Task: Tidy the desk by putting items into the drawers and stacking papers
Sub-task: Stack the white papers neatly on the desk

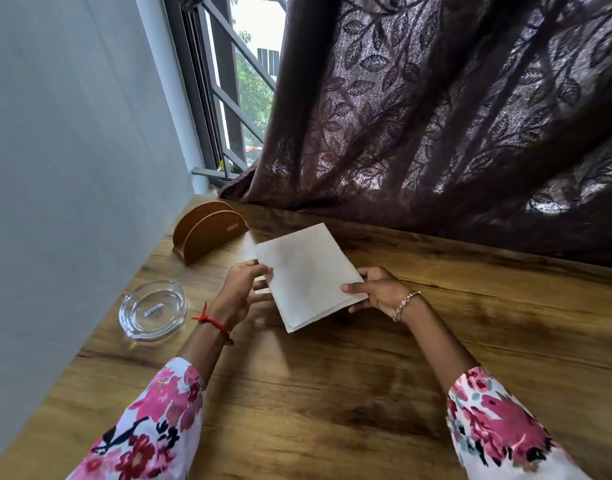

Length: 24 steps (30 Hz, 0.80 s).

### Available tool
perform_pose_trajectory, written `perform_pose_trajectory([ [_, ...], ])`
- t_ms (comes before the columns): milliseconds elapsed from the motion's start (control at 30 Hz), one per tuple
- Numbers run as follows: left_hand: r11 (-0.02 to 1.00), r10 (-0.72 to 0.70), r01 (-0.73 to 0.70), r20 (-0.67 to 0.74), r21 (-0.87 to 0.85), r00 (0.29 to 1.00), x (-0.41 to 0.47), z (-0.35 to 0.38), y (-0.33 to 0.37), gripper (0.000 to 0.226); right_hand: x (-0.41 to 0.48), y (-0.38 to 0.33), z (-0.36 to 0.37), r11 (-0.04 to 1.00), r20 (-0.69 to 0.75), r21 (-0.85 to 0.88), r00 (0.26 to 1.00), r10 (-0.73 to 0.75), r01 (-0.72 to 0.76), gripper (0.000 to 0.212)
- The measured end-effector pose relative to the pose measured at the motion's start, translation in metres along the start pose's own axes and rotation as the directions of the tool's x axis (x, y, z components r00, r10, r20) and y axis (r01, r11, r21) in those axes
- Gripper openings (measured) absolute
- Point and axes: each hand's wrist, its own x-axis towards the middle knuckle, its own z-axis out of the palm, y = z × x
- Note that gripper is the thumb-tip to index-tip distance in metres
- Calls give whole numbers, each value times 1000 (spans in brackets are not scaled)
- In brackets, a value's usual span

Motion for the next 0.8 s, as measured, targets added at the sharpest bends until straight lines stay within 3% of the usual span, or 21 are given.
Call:
perform_pose_trajectory([
  [167, 997, 51, -52, 14, 61, 999, -5, -8, 13, 21, -5, -12, -4, 996, -4, -92, 1000, -1, 0, 34],
  [400, 972, 159, -155, -9, 177, 987, -14, -18, 24, 21, -6, -23, -3, 993, -104, -96, 991, -82, 72, 34],
  [667, 950, 208, -201, -5, 239, 978, -23, -21, 26, 17, -11, -25, -4, 962, -189, -223, 960, -204, 160, 33],
  [800, 969, 188, -177, -48, 172, 981, -25, -25, 29, 14, -12, -28, -6, 968, -209, -117, 947, -243, 223, 36],
])
